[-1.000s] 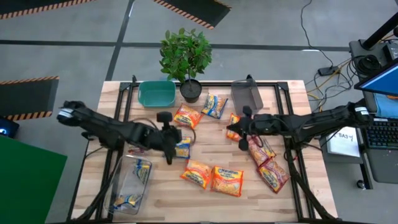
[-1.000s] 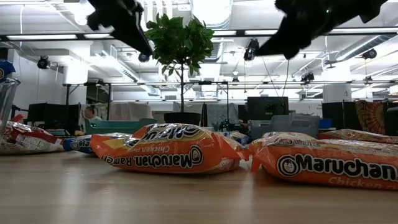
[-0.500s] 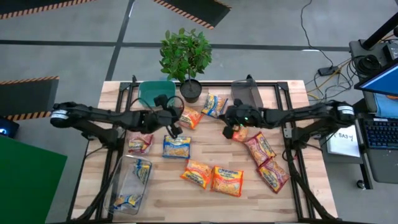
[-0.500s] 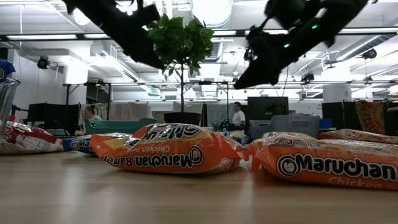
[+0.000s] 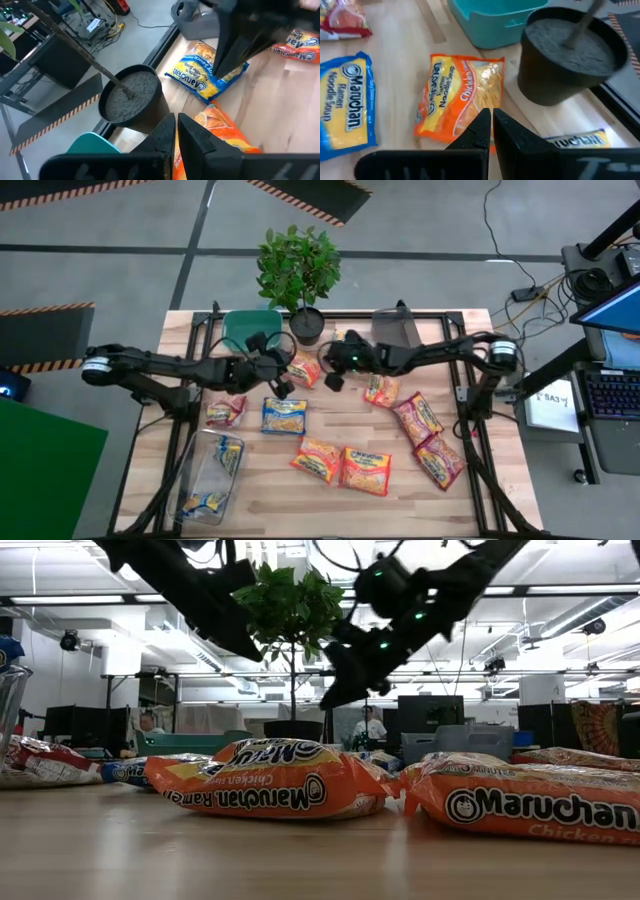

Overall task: Sort Maruchan noodles
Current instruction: Put the orange noodle pack into the black bin

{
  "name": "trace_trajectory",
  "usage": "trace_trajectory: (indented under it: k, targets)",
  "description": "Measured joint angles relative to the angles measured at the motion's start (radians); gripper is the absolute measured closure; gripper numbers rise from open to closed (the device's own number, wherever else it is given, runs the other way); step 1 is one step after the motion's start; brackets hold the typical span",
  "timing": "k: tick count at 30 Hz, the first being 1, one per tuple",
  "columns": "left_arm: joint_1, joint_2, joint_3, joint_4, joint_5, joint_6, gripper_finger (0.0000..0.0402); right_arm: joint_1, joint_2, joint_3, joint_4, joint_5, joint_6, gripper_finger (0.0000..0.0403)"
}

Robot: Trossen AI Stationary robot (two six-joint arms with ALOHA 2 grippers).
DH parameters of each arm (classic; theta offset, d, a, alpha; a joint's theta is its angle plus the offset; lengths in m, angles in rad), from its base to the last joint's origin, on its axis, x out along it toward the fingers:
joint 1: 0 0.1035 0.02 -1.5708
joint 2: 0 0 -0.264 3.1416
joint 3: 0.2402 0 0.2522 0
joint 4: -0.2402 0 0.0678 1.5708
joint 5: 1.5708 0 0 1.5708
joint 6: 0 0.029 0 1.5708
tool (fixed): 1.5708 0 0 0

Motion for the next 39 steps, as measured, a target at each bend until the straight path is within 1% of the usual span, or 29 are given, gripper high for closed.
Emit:
trace_trajectory:
  k: [4,9,16,19,23,26,33,36,39]
  targets:
    - [-0.012,-0.004,0.0,-0.021,0.001,-0.001,0.0398,-0.002,0.084,0.082,0.0,-0.004,-0.019,0.0394]
    - [-0.028,-0.012,0.0,-0.109,0.001,-0.022,0.0398,-0.006,0.169,0.164,0.003,-0.004,-0.046,0.0394]
    - [-0.028,-0.024,0.0,-0.122,0.001,-0.028,0.0398,-0.011,0.247,0.246,0.005,-0.004,-0.07,0.0394]
    - [-0.028,-0.024,0.0,-0.123,0.001,-0.028,0.0398,-0.012,0.285,0.27,0.0,-0.006,-0.074,0.0394]
    - [-0.028,-0.023,0.0,-0.124,0.002,-0.028,0.0398,-0.011,0.325,0.291,0.002,-0.078,-0.052,0.0394]
    - [-0.028,-0.023,0.0,-0.124,0.001,-0.028,0.0398,-0.011,0.336,0.289,-0.007,-0.099,-0.037,0.0394]
    - [-0.028,-0.023,0.0,-0.125,0.003,-0.028,0.0398,0.0,0.335,0.28,-0.127,-0.107,-0.028,0.0394]
    - [-0.028,-0.023,0.0,-0.124,0.049,-0.028,0.0398,0.02,0.332,0.28,-0.191,-0.111,-0.028,0.0394]
    - [-0.029,-0.023,0.0,-0.12,0.158,-0.018,0.0398,0.045,0.321,0.28,-0.257,-0.15,-0.02,0.0394]
